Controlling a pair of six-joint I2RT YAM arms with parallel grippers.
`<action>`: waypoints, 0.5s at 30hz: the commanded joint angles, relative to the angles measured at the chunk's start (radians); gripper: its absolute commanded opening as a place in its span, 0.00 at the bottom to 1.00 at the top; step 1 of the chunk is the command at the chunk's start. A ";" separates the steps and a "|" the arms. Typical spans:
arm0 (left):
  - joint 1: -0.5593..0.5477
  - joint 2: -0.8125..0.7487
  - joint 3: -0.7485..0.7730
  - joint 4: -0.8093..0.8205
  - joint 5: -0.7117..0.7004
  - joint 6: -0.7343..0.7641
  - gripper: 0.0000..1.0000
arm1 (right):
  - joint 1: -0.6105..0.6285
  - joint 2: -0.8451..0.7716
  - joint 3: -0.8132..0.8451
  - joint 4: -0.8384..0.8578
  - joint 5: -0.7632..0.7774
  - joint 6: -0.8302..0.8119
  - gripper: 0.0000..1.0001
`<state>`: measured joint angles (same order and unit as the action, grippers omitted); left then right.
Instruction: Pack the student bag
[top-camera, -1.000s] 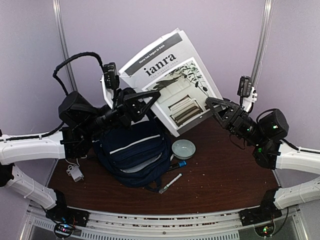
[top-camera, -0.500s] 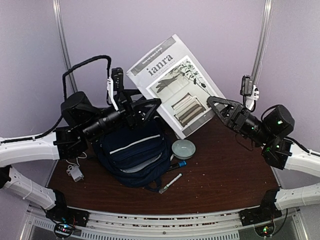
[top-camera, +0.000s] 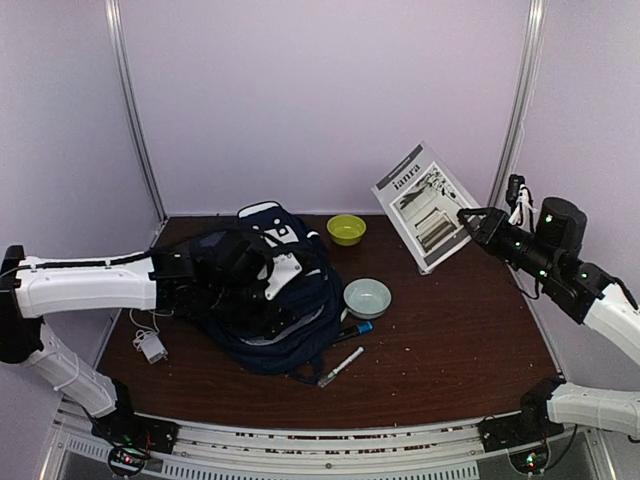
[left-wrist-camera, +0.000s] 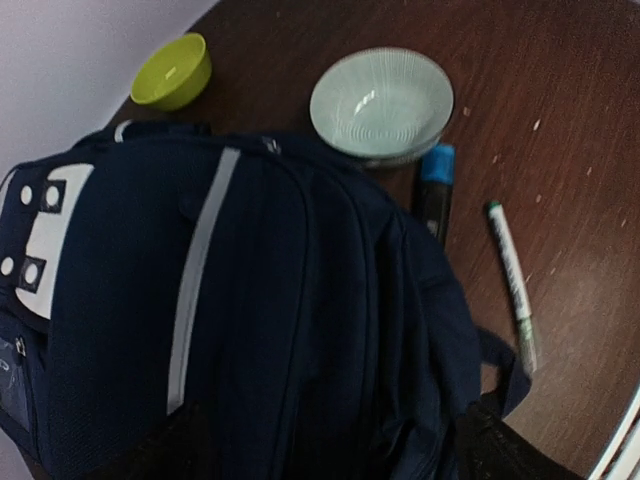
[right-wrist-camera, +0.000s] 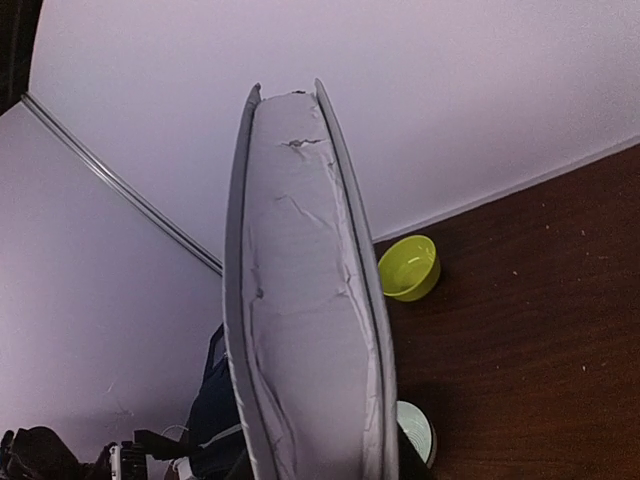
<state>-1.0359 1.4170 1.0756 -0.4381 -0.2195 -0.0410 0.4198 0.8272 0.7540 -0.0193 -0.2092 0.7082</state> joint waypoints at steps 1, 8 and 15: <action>0.002 0.077 0.072 -0.251 -0.174 0.096 0.90 | -0.011 0.019 -0.012 -0.059 -0.039 0.035 0.00; -0.003 0.221 0.145 -0.378 -0.202 0.179 0.98 | -0.011 0.050 -0.023 -0.057 -0.077 0.038 0.00; -0.014 0.285 0.186 -0.437 -0.565 0.113 0.87 | -0.010 0.047 -0.020 -0.073 -0.082 0.033 0.00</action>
<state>-1.0454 1.6875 1.2041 -0.7933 -0.4953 0.1139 0.4133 0.8829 0.7330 -0.1143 -0.2703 0.7372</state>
